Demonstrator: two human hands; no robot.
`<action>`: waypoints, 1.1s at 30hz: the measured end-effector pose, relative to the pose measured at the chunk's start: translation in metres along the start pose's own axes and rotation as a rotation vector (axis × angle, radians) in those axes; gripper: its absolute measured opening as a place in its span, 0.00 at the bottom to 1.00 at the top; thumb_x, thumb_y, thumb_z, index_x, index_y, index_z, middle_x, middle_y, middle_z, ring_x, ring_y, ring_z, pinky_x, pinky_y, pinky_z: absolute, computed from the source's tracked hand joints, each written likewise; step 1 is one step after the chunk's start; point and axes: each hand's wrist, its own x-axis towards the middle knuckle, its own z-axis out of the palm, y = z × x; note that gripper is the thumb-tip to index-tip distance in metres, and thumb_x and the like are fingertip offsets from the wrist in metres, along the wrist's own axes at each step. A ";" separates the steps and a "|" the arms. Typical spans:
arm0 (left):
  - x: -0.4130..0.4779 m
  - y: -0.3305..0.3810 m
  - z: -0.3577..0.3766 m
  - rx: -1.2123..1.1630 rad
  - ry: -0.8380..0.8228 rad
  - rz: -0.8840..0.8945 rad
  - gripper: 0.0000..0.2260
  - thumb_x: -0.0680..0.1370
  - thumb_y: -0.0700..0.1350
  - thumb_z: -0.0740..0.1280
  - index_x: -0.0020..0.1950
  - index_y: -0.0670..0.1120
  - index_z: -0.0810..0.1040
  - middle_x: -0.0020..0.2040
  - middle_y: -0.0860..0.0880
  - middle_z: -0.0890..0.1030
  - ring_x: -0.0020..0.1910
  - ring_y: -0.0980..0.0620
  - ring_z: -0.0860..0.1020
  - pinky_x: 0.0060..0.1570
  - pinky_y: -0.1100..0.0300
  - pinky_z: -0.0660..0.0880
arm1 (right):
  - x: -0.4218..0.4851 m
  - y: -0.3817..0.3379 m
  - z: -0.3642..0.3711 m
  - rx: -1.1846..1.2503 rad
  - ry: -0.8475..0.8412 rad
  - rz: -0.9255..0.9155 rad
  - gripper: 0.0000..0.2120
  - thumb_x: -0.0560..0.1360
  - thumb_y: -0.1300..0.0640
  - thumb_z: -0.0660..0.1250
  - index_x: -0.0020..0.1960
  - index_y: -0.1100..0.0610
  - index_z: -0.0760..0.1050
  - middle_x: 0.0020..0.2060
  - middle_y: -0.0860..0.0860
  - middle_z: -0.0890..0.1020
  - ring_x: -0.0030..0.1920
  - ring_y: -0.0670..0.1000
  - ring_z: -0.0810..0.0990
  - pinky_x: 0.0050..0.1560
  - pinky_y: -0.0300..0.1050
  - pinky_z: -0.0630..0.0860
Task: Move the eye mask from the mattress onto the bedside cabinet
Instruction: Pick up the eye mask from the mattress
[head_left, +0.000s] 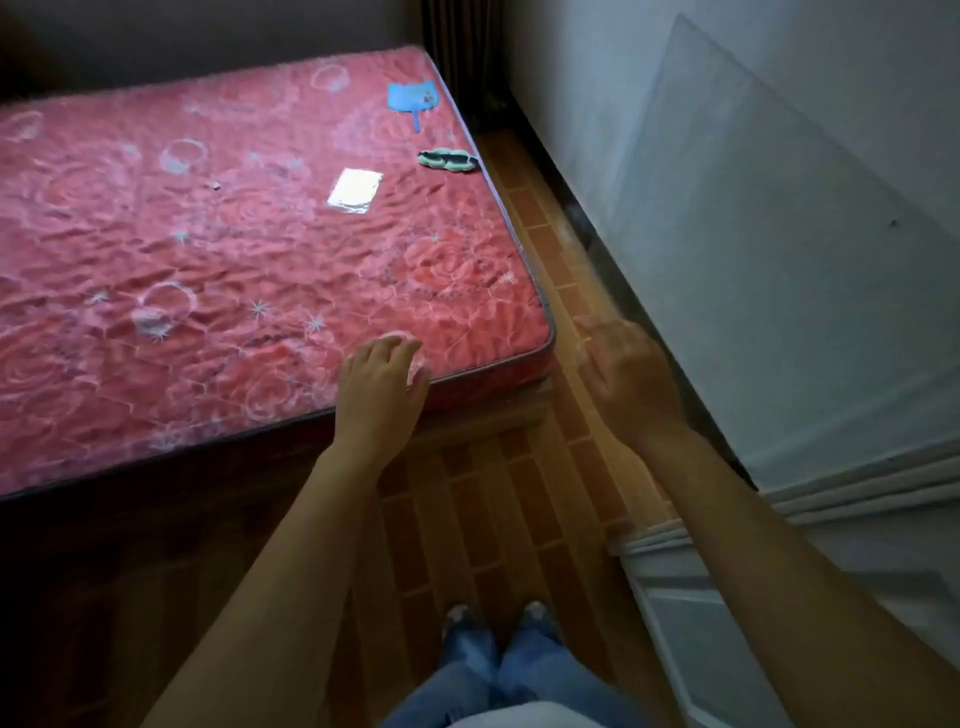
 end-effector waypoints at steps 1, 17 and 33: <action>0.003 -0.002 0.000 0.002 0.001 0.010 0.18 0.79 0.47 0.59 0.67 0.44 0.70 0.67 0.42 0.73 0.68 0.42 0.68 0.68 0.47 0.63 | 0.002 0.000 0.001 0.005 0.019 0.005 0.17 0.78 0.54 0.57 0.64 0.59 0.70 0.60 0.59 0.78 0.61 0.59 0.74 0.62 0.55 0.71; 0.109 0.031 0.013 0.008 -0.034 0.163 0.18 0.78 0.47 0.60 0.67 0.44 0.70 0.67 0.41 0.73 0.67 0.41 0.68 0.67 0.44 0.65 | 0.060 0.054 -0.026 -0.089 0.166 0.092 0.19 0.77 0.52 0.54 0.60 0.61 0.74 0.54 0.60 0.81 0.54 0.59 0.78 0.53 0.44 0.68; 0.316 0.143 0.039 -0.013 0.037 0.096 0.16 0.78 0.45 0.61 0.65 0.42 0.72 0.65 0.39 0.75 0.66 0.39 0.71 0.65 0.43 0.67 | 0.288 0.192 -0.079 -0.086 0.137 0.041 0.16 0.79 0.55 0.55 0.62 0.61 0.73 0.57 0.59 0.81 0.58 0.59 0.77 0.58 0.52 0.73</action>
